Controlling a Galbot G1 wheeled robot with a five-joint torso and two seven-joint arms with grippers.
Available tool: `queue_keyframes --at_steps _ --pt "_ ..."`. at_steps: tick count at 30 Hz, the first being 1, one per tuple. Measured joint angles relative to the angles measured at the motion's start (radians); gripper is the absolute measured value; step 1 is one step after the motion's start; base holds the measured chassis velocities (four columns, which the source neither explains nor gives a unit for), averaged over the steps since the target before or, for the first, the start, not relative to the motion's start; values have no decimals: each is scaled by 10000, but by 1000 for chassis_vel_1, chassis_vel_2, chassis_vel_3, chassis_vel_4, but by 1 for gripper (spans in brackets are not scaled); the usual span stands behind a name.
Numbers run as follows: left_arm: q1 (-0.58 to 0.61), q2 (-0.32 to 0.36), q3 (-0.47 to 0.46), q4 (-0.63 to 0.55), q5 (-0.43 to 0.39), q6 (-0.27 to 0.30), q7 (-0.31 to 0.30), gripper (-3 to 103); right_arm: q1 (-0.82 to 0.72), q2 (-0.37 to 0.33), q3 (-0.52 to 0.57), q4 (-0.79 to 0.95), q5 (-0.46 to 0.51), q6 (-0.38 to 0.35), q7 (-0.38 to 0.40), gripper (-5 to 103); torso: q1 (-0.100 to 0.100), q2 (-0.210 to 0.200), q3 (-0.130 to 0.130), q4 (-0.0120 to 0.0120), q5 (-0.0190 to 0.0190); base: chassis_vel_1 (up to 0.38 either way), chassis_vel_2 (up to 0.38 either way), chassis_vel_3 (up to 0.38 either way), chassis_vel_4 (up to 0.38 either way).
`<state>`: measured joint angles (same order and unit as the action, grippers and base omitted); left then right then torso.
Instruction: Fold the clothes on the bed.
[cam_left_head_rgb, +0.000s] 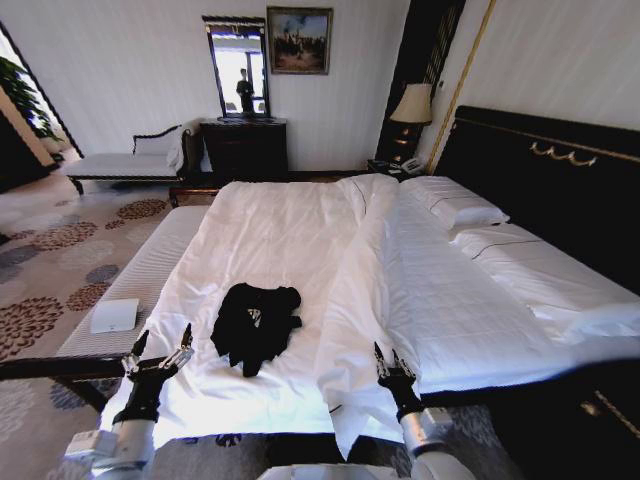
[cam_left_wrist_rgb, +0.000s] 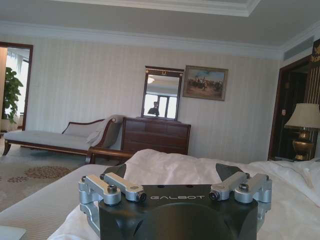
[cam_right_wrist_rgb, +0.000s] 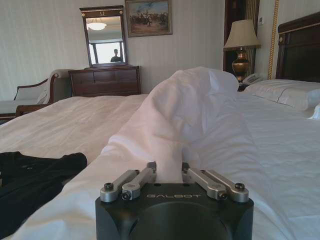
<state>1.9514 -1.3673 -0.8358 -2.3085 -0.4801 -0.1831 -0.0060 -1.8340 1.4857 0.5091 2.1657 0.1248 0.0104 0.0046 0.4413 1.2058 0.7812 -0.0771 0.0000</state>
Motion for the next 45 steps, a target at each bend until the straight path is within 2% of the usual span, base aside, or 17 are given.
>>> queue_keyframes --at_steps 3,16,19,22,25,31,37,45 --pt "-3 15 -1 1 -1 1 -5 100 -10 5 4 34 -19 3 8 3 0 0 0 0 0 0 0 0 0" --pt "-2 23 -2 44 -9 1 -38 100 -72 63 143 186 -66 24 46 1 0 0 0 0 1 0 0 0 0" --pt "-32 16 47 49 36 1 -58 100 -58 82 541 310 80 28 122 1 -1 0 0 0 0 0 0 0 0" --pt "-47 13 67 48 49 1 -70 100 61 19 997 391 479 -69 213 1 -1 0 0 0 0 0 0 0 0" --pt "-48 66 62 49 51 3 -89 100 479 -394 2022 377 1602 -464 487 1 0 0 0 1 3 0 0 0 0" --pt "-96 125 28 41 19 32 -115 100 841 -709 3329 305 2881 -794 627 1 0 -1 0 0 3 0 0 0 0" --pt "-126 115 65 44 23 48 -123 100 1075 -777 4314 145 3678 -973 789 1 0 0 0 0 0 0 0 0 0" --pt "-126 109 -28 66 -29 50 -179 100 1167 -967 5420 -288 4195 -1013 914 1 0 0 0 -1 2 0 0 0 0"
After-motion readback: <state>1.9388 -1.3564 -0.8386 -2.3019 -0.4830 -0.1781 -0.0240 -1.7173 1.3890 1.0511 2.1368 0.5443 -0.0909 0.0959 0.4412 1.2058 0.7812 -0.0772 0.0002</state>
